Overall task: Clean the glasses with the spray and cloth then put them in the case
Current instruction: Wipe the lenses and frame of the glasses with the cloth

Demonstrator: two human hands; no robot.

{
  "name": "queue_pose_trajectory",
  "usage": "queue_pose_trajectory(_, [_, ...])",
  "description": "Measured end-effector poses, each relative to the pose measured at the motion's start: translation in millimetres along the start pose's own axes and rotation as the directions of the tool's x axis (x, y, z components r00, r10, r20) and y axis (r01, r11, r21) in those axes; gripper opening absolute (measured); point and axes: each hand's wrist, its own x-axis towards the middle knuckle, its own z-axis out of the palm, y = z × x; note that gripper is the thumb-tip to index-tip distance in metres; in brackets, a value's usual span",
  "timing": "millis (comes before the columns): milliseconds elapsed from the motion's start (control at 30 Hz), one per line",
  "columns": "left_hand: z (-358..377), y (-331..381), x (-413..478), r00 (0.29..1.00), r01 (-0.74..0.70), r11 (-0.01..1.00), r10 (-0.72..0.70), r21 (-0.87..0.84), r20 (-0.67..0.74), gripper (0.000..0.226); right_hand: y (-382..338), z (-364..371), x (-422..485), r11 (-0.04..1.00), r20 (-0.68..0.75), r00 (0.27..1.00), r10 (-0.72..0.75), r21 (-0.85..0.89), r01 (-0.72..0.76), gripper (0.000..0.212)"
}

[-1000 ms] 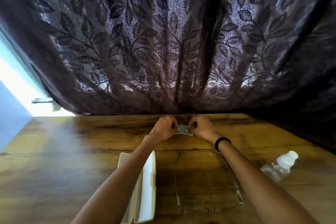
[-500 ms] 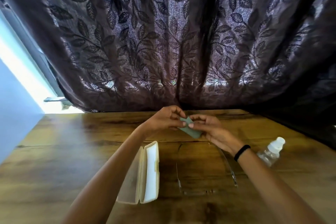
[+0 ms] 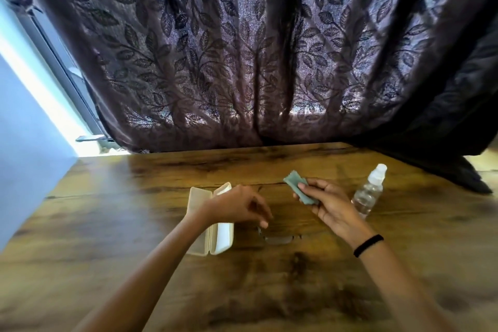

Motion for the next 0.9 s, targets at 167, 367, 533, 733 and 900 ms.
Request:
queue_pose_trajectory(167, [13.8,5.4,-4.5,0.994,0.029,0.983,-0.047,0.183,0.096,0.030,2.2,-5.7,-19.5,0.999,-0.010,1.000,-0.025,0.030,0.025,0.016])
queue_pose_trajectory(367, [16.7,8.6,-7.0,0.994,0.015,0.959,-0.046,0.282,0.104,0.027,1.9,-4.7,-34.1,0.999,-0.016,0.999,-0.033,0.043,0.033,0.015])
queue_pose_trajectory(533, [20.6,12.0,-11.2,0.997,-0.015,0.943,-0.013,0.331,0.082,0.025,0.0,-3.1,-42.0,0.998,-0.019,1.000,-0.022,0.060,0.023,0.017])
queue_pose_trajectory(733, [26.9,17.8,-22.5,0.974,-0.161,0.824,0.222,0.543,-0.048,0.024,-2.0,-3.0,-48.3,0.996,-0.035,0.999,-0.006,0.086,0.009,0.020])
queue_pose_trajectory(900, [27.5,20.0,-29.5,0.878,-0.285,0.735,0.457,0.615,-0.140,0.024,-5.4,-2.3,-52.2,0.995,-0.048,0.999,0.001,0.097,0.003,0.017])
